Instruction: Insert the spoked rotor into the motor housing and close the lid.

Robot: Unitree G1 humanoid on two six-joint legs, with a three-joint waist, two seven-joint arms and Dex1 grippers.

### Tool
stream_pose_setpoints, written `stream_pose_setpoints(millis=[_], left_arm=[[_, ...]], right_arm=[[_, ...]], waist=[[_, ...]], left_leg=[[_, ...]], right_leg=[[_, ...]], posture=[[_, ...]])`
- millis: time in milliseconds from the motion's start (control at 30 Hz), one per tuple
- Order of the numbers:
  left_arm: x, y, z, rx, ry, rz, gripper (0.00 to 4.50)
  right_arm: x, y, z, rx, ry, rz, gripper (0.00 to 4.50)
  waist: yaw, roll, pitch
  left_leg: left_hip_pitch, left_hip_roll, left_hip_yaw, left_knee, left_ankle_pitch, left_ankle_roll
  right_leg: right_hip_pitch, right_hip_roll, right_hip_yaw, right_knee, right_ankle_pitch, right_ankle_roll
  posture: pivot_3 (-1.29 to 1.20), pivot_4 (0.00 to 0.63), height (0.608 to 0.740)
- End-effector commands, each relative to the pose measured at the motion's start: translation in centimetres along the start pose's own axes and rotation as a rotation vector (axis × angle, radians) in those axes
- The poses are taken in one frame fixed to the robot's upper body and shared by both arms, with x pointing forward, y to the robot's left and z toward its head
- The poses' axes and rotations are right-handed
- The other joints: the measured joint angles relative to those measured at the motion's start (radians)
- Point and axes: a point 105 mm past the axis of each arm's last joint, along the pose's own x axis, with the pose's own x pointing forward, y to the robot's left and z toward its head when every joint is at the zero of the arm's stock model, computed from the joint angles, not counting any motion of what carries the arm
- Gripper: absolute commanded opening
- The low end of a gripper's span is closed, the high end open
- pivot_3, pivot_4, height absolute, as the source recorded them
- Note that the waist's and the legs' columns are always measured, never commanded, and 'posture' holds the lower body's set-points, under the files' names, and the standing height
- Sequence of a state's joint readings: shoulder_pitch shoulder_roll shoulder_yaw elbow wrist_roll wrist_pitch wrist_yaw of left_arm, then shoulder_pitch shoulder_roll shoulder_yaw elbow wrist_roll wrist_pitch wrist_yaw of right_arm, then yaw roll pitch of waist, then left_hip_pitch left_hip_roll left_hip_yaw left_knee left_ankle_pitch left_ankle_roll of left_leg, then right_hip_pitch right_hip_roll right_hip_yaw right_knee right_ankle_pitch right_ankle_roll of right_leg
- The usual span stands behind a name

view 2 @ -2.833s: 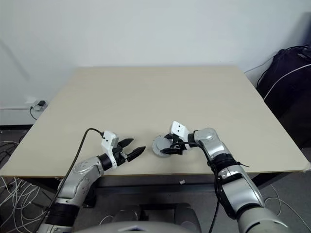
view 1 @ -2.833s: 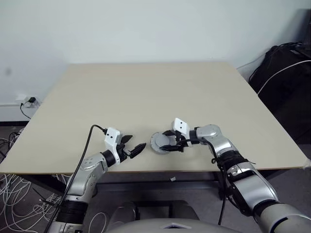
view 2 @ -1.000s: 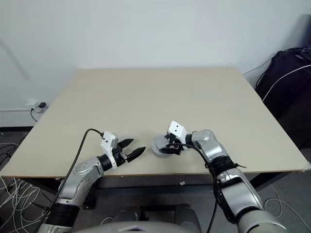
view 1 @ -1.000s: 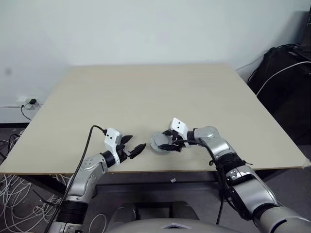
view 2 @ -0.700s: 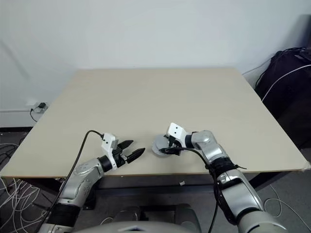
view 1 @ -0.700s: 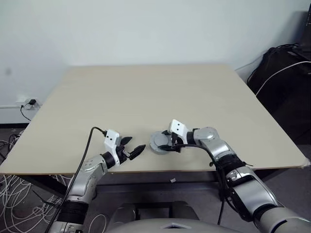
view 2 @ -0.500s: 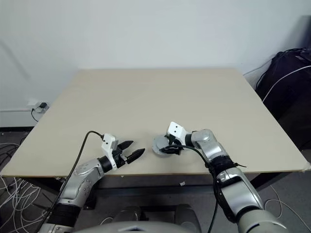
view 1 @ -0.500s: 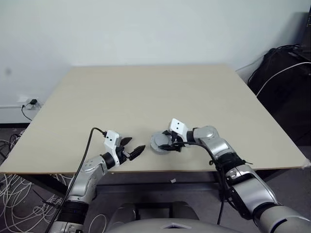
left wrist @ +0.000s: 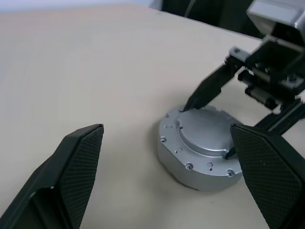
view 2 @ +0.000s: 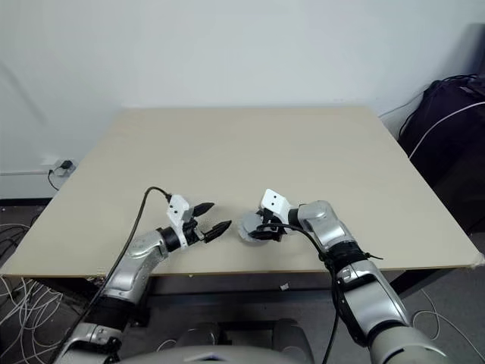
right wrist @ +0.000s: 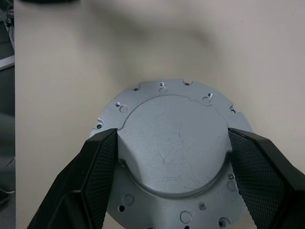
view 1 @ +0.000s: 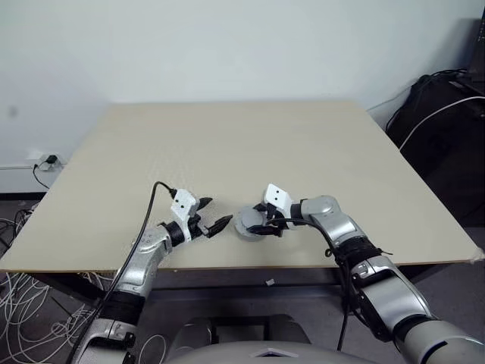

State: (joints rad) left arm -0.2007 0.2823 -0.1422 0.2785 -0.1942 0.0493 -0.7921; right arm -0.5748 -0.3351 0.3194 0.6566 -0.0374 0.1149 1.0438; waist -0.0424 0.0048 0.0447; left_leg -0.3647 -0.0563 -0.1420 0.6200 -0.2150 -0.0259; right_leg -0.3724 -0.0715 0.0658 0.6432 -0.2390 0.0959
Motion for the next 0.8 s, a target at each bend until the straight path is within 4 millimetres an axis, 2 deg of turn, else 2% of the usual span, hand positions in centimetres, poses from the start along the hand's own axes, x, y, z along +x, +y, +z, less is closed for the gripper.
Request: stream_pose_setpoints(millis=[33, 133, 467, 500, 800], left_arm=[[0.9, -0.4, 0.6, 0.119, 0.003, -0.086, 4.32], [1.5, -0.1, 0.8, 0.140, 0.008, -0.118, 3.60], [4.1, 0.2, 2.0, 0.158, 0.012, -0.183, 0.23], [4.3, 0.0, 1.9, 0.160, 0.018, -0.197, 0.02], [5.2, -0.9, 1.5, 0.167, 0.089, -0.291, 0.02]], right_arm=[[0.2, 0.0, -1.2, 0.023, 0.049, -0.028, 3.30], [0.2, 0.1, -1.1, 0.022, 0.045, -0.029, 3.30], [0.3, 0.4, -1.1, 0.030, 0.039, -0.038, 3.30], [0.3, 0.4, -1.0, 0.030, 0.039, -0.038, 3.30], [0.3, 0.5, -0.8, 0.027, 0.035, -0.037, 3.30]], waist=[[-0.001, 0.000, 0.000], [-0.002, 0.000, 0.000], [-0.007, 0.000, 0.000], [-0.008, -0.001, 0.000], [-0.015, -0.001, 0.000]], left_leg=[[0.000, 0.000, 0.000, 0.000, 0.000, 0.001], [0.000, 0.000, 0.000, 0.000, 0.001, 0.002], [-0.002, 0.000, -0.001, 0.000, 0.002, 0.004], [-0.002, 0.000, -0.001, 0.000, 0.002, 0.004], [-0.004, 0.000, -0.001, -0.001, 0.002, 0.004]], right_leg=[[0.000, 0.000, 0.000, 0.000, 0.000, 0.000], [-0.001, 0.000, 0.000, 0.000, 0.000, 0.000], [-0.001, 0.000, 0.000, 0.000, 0.000, 0.000], [-0.001, 0.000, 0.000, 0.000, 0.000, 0.000], [-0.001, 0.000, 0.000, 0.000, 0.000, 0.001]], posture=[[0.00, 0.000, 0.740], [0.00, 0.000, 0.740], [0.00, 0.000, 0.740], [0.00, 0.000, 0.740], [0.00, 0.000, 0.740]])
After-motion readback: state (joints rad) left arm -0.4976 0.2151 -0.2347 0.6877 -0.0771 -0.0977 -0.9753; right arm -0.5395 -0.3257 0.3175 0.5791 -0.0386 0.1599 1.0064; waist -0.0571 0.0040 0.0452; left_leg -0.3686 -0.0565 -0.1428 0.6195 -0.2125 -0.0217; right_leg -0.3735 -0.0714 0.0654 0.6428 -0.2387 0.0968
